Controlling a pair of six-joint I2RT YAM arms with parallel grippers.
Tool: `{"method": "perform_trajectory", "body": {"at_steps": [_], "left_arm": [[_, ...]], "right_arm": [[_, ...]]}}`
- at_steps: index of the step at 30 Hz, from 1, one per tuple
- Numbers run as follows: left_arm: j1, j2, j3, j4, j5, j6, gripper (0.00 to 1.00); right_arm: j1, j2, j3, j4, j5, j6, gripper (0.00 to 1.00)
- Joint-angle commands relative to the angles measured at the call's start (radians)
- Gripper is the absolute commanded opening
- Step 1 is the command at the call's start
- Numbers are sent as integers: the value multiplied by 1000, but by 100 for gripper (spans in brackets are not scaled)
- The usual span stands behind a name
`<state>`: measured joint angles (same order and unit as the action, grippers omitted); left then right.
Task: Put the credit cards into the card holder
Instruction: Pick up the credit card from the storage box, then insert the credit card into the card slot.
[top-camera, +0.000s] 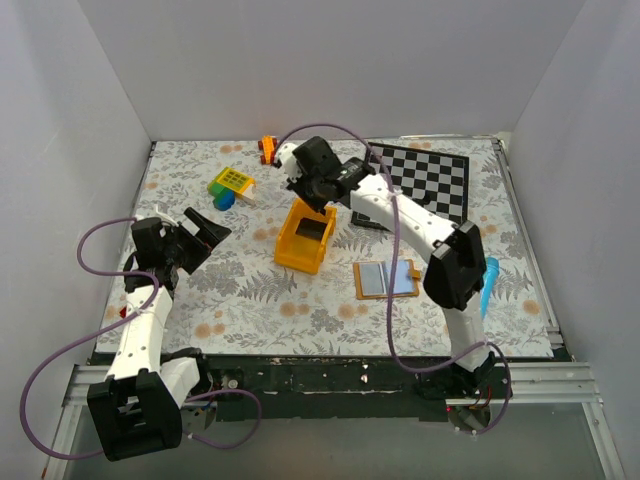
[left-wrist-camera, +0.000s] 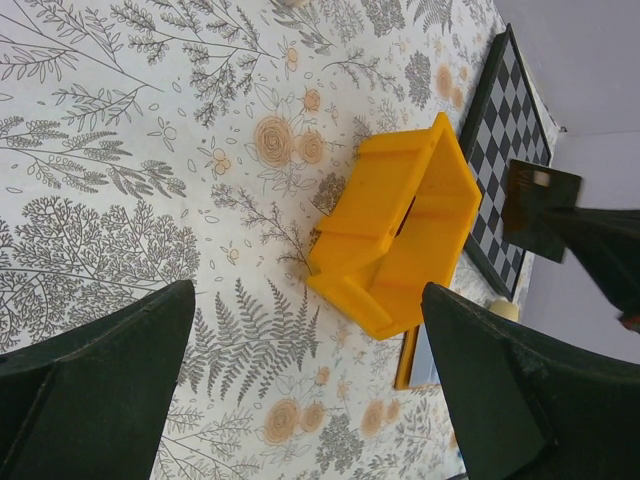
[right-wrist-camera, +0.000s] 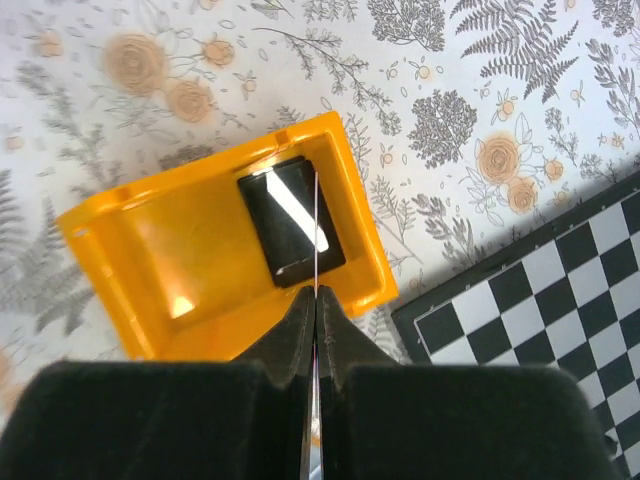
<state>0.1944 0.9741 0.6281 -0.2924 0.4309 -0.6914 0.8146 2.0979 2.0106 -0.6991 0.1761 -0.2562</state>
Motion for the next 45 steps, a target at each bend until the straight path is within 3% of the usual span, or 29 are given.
{"method": "perform_trajectory", "body": {"at_steps": [1,8,12,14,20,24,29,36,40,45], "left_arm": [[4,-9,56,-24,3,46,98],[-62,-8,126,-30,-6,70,98],[-243,14,186,-59,-151,93,98],[-317,32,211,-57,-188,84,98],[-457,67,228,10,-207,64,97],[-529,112,252,56,-201,64,97],[-647,198,320,84,-224,72,96],[-805,359,439,102,-261,79,96],[-880,439,510,101,-273,104,95],[-938,512,567,124,-273,133,95]], "right_arm": [[-52,-206,-91,27,-168,168,1],[-158,-498,-419,234,-479,512,1],[-248,-633,-657,493,-711,867,1],[-276,-679,-751,570,-742,990,1],[-324,-827,-987,628,-638,1176,1],[-377,-935,-1079,520,-525,1232,1],[-462,-1033,-1121,314,-425,1308,1],[-469,-1217,-1181,124,-86,1425,1],[-485,-1317,-1187,47,23,1509,1],[-489,-1366,-1171,7,129,1477,1]]}}
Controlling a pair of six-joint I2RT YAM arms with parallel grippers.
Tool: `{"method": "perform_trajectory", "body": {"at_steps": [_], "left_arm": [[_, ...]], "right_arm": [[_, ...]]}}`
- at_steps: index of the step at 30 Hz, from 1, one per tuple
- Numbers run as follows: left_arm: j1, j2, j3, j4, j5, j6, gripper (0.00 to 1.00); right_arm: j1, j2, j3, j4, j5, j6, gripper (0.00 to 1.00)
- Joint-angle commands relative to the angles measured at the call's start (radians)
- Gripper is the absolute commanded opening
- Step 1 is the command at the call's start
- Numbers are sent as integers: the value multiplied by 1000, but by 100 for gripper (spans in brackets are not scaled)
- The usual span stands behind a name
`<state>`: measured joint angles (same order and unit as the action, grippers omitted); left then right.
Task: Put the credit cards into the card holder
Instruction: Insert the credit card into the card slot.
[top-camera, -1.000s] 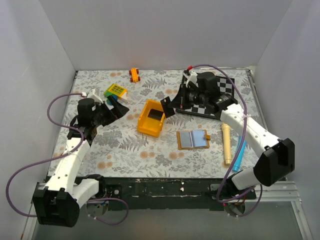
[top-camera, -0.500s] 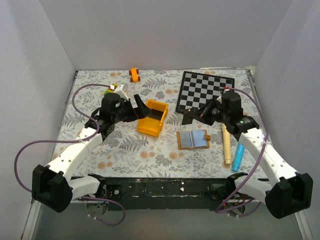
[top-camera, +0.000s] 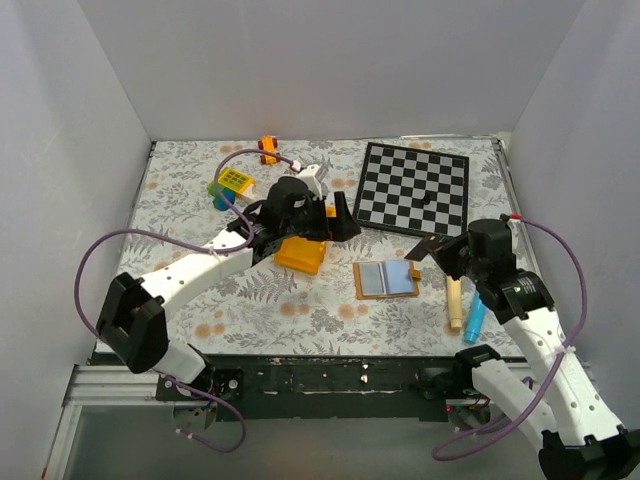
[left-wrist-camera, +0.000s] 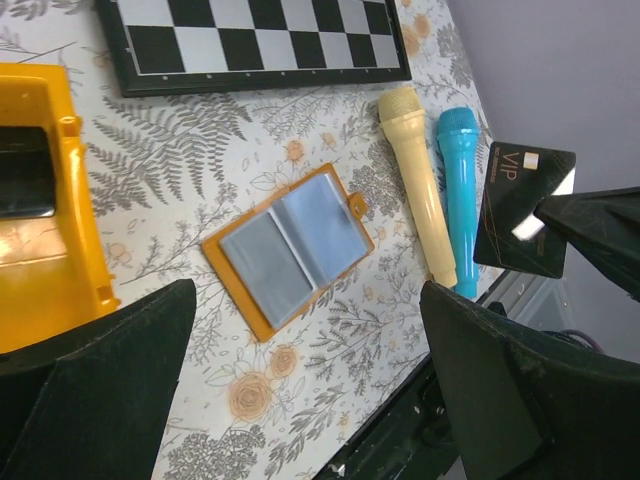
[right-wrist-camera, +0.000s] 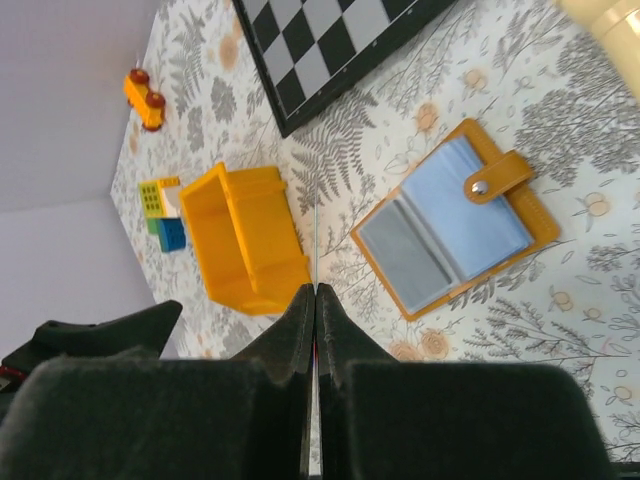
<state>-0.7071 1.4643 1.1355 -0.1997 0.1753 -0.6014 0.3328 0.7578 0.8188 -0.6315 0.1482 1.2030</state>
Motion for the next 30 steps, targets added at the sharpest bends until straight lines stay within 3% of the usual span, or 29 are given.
{"method": "perform_trajectory", "body": {"at_steps": [1,6,8,13,16,18,19,30], "left_arm": [[-45,36,67,40,-8,57,95],[-130,123,112,69,-3,152,91],[-164,159,119,80,-19,182,87],[-215,188,29,190,-7,206,69],[-229,200,-20,258,-11,224,49],[-232,206,-29,275,-17,232,11],[-233,208,-43,284,-22,233,0],[-238,254,-180,447,20,246,0]], "right_arm": [[-9,-25,19,-59,160,7,1],[-58,58,17,9,99,-192,1],[-64,84,25,-3,135,-278,1],[-67,9,-64,165,105,-589,1],[-72,15,-76,194,3,-695,1],[-75,61,-57,184,-97,-772,1],[-75,84,-47,179,-140,-790,1],[-80,261,-121,449,-559,-835,1]]}}
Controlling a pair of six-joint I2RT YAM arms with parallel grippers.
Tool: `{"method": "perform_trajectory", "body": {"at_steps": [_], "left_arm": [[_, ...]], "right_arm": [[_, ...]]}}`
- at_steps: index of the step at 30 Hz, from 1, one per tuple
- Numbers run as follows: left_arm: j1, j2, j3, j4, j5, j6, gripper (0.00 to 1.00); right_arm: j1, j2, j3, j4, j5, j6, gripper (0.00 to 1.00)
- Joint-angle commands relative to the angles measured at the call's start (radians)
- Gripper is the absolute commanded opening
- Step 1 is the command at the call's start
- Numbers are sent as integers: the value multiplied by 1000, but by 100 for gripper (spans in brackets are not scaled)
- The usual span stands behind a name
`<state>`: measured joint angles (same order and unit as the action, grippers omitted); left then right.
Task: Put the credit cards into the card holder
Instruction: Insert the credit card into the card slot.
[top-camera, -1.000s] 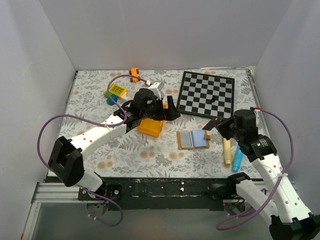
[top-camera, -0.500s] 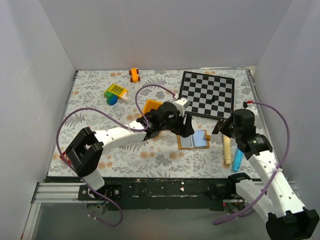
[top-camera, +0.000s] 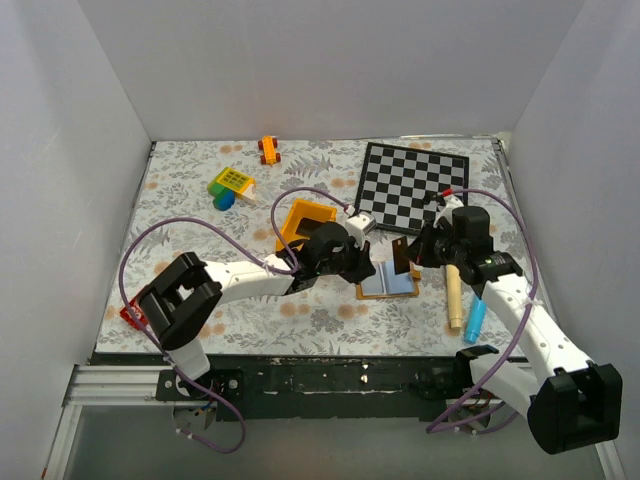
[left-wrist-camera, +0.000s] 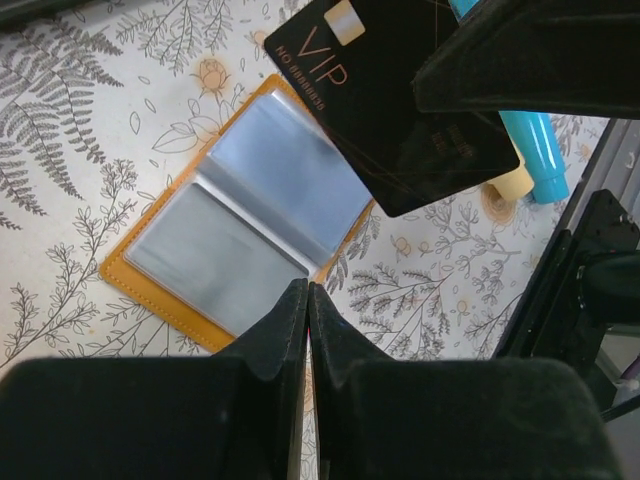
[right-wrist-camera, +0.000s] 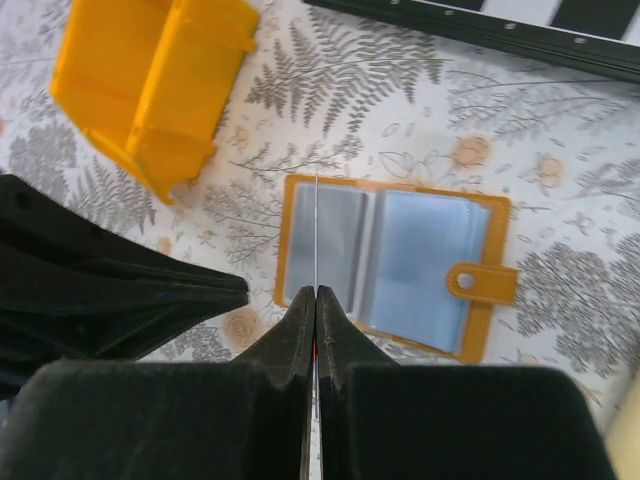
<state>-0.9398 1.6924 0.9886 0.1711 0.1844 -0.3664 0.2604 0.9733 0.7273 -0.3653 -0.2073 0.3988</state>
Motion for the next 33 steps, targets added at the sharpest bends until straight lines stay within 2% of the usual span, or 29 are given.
{"method": "perform_trajectory", "body": {"at_steps": [1,8,21,33], "left_arm": [[-5,26,-42,83,1,6,0],[-5,69,-71,133,-39,-12,0],[-7,168,-27,154,-16,-35,0],[-7,158,-90,134,-48,-54,0]], "right_arm": [[-7,68,-34,209,-231,-15,1],[-9,169,-37,223,-236,34,1],[-30,142,-123,164,-119,20,1],[-39,171,-149,209,-141,29,1]]}}
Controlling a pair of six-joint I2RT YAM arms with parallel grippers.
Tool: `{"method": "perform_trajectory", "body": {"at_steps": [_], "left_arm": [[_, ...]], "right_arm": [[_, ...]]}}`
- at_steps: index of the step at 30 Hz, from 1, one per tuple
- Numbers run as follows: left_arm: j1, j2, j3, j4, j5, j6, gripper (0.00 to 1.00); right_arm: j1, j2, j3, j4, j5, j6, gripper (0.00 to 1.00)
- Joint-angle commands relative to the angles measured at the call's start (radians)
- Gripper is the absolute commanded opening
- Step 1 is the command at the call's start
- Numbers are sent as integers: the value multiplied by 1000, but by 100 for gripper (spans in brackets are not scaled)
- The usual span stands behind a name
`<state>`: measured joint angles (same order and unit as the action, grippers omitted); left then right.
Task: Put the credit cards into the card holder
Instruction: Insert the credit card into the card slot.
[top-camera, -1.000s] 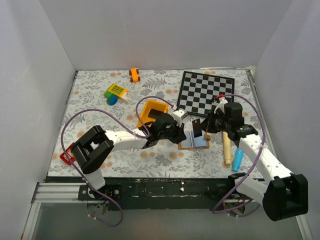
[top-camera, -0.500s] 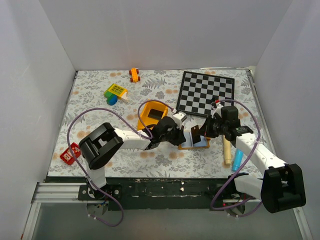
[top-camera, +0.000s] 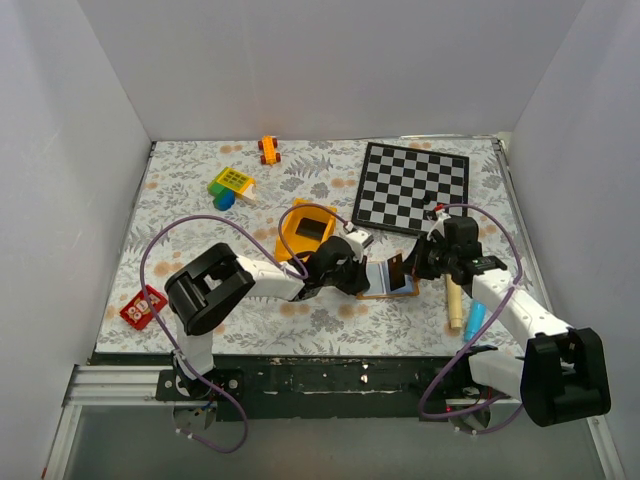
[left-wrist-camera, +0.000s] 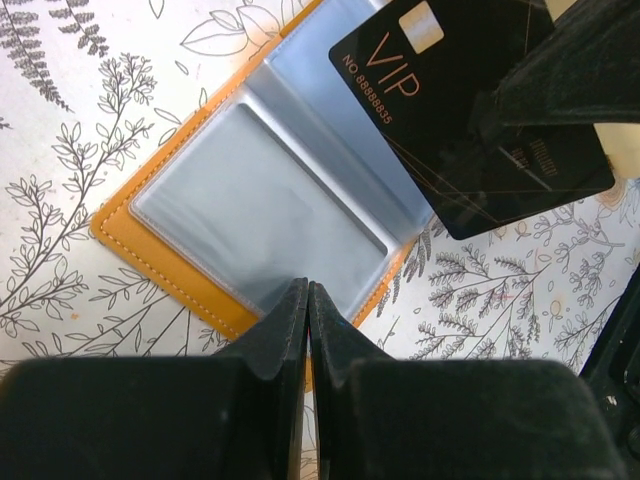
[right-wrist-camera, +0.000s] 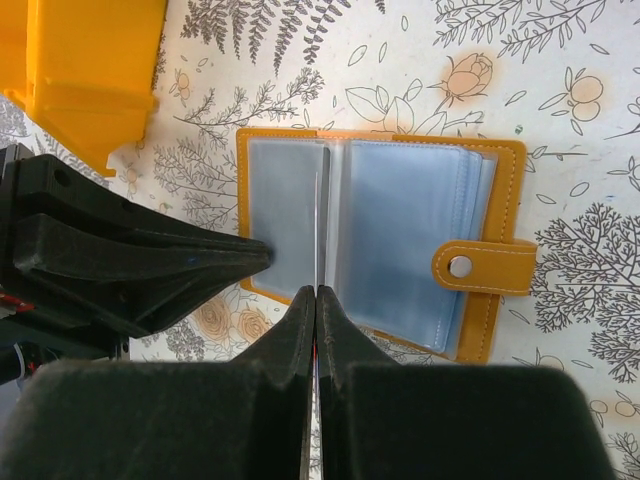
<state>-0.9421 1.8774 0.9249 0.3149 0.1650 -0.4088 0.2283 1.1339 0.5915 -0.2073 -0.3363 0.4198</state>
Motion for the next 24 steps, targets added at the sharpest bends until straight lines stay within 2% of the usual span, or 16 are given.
{"method": "perform_trajectory", "body": {"at_steps": [1,9,24], "left_arm": [[-4,-30,-34,-13,-36,-12,0],[-4,-31,-60,-37,-71,-12,0],[-4,-17,-54,-37,-79,-22,0]], "right_arm": [[-9,13,-21,71,-24,10,1],[-12,41,-70,183,-61,28,1],[-12,90,-144,355,6,74,1]]}}
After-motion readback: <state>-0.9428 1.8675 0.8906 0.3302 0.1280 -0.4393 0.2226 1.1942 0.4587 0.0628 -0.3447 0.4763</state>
